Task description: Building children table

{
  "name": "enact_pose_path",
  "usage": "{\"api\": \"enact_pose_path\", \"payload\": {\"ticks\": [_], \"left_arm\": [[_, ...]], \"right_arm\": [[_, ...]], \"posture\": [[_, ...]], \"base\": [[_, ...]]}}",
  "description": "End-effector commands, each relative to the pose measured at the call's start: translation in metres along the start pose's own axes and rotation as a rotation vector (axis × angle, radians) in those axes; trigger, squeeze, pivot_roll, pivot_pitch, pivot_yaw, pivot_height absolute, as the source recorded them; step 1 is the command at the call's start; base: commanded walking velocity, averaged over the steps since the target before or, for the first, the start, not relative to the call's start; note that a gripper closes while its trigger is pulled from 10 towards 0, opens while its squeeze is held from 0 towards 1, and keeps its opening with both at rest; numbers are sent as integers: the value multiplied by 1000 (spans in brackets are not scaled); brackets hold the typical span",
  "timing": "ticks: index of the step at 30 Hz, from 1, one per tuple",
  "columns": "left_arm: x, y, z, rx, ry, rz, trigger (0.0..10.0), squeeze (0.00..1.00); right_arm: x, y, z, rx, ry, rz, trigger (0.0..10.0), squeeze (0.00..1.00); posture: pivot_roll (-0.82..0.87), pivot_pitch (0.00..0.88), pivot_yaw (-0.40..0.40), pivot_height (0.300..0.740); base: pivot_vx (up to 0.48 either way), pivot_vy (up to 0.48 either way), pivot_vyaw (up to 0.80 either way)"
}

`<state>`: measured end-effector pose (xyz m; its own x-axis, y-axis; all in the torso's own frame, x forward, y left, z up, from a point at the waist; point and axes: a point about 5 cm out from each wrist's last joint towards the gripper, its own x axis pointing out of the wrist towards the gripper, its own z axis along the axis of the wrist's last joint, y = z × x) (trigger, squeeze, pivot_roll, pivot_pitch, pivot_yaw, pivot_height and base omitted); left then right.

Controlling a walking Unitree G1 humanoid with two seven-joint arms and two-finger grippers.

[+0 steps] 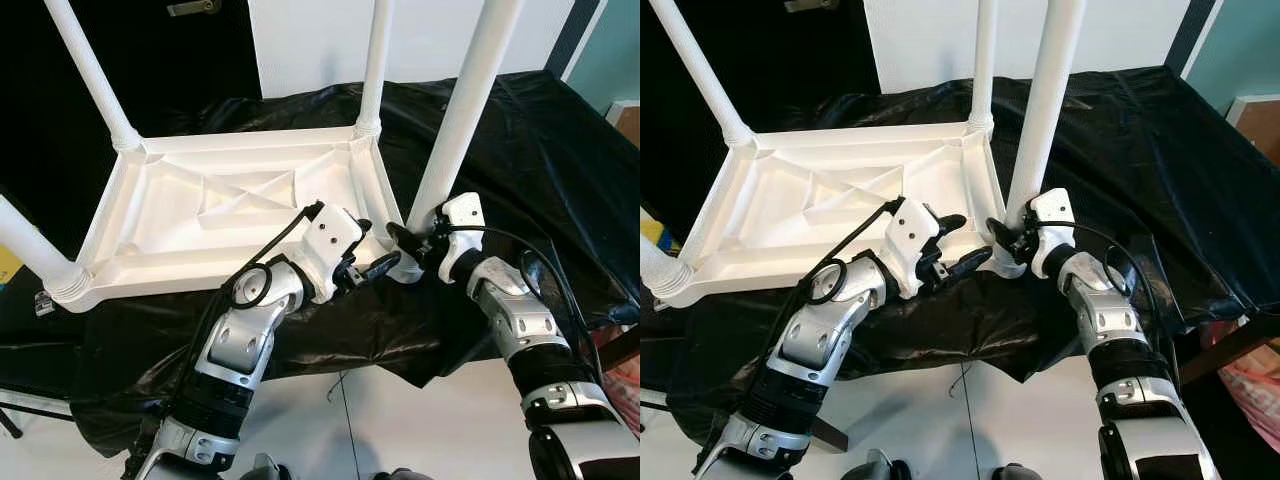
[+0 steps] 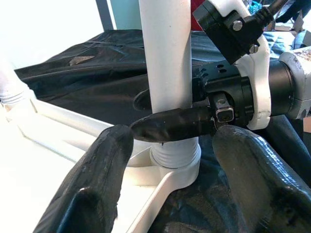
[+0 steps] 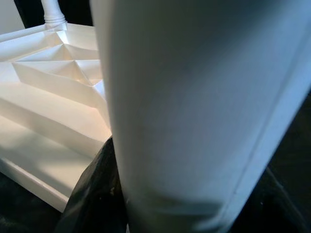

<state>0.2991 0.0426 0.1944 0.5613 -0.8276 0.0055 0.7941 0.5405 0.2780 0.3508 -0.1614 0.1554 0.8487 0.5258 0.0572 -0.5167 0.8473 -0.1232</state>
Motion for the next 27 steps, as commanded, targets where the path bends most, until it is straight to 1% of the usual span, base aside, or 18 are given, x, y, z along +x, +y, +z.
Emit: {"api": "enact_pose_path", "payload": {"ticks": [1,2,4,5,7,9,10,12,14,15,17,18,20,21,22,24,25,27], "left_arm": [[0,2,-2,-1,6,59,10000,0],[0,2,-2,-1,6,59,10000,0],[1,1,-2,0,5,54,10000,0],[1,1,-2,0,5,54,10000,0],[1,1,-2,-1,5,52,10000,0],[2,-1,-2,-4,4,46,10000,0],[2,-1,-2,-4,4,46,10000,0],[2,-2,-2,-6,3,42,10000,0],[2,-2,-2,-6,3,42,10000,0],[2,-3,-2,-8,3,40,10000,0],[2,-3,-2,-8,3,40,10000,0],[3,-3,-3,-10,3,39,10000,0],[3,-3,-3,-10,3,39,10000,0],[3,-4,-3,-11,3,39,10000,0],[3,-4,-3,-12,2,38,10000,0],[3,-4,-3,-12,2,38,10000,0],[4,-5,-3,-13,0,35,10000,0],[4,-5,-3,-12,0,34,10000,0]], "right_arm": [[-3,2,-18,29,81,-31,10000,0],[-3,2,-18,29,81,-31,10000,0],[-4,3,-23,43,104,-116,10000,0],[-4,3,-23,43,104,-116,10000,0],[-4,4,-24,56,109,-159,10000,0],[-5,6,-28,101,127,-283,10000,0],[-5,6,-28,101,127,-283,10000,0],[-6,10,-30,109,132,-399,10000,0],[-6,10,-30,109,132,-399,10000,0],[-8,15,-32,142,144,-542,10000,0],[-8,15,-32,142,144,-542,10000,0],[-8,24,-34,197,153,-698,10000,0],[-8,24,-34,197,153,-698,10000,0],[-8,30,-36,226,157,-763,10000,0],[-4,37,-34,239,147,-766,10000,0],[-4,37,-34,239,147,-766,10000,0],[0,42,-30,230,125,-728,10000,0],[1,42,-30,224,125,-723,10000,0]], "posture": [[-12,54,5,740],[-12,54,5,740],[-16,54,5,740],[-16,54,5,740],[-20,54,6,740],[-25,53,5,740],[-25,53,5,740],[-24,52,3,740],[-24,52,3,740],[-30,48,-1,740],[-30,48,-1,740],[-33,48,0,740],[-33,48,0,740],[-33,48,0,740],[-33,48,0,740],[-33,48,0,740],[-37,42,-5,740],[-33,39,-7,740]], "base": [[0,0,0],[0,0,0],[0,0,0],[0,0,0],[0,0,0],[0,0,0],[0,0,0],[0,0,0],[0,0,0],[0,0,0],[0,0,0],[0,0,0],[0,0,0],[0,0,0],[0,0,0],[0,0,0],[0,0,0],[0,0,0]]}}
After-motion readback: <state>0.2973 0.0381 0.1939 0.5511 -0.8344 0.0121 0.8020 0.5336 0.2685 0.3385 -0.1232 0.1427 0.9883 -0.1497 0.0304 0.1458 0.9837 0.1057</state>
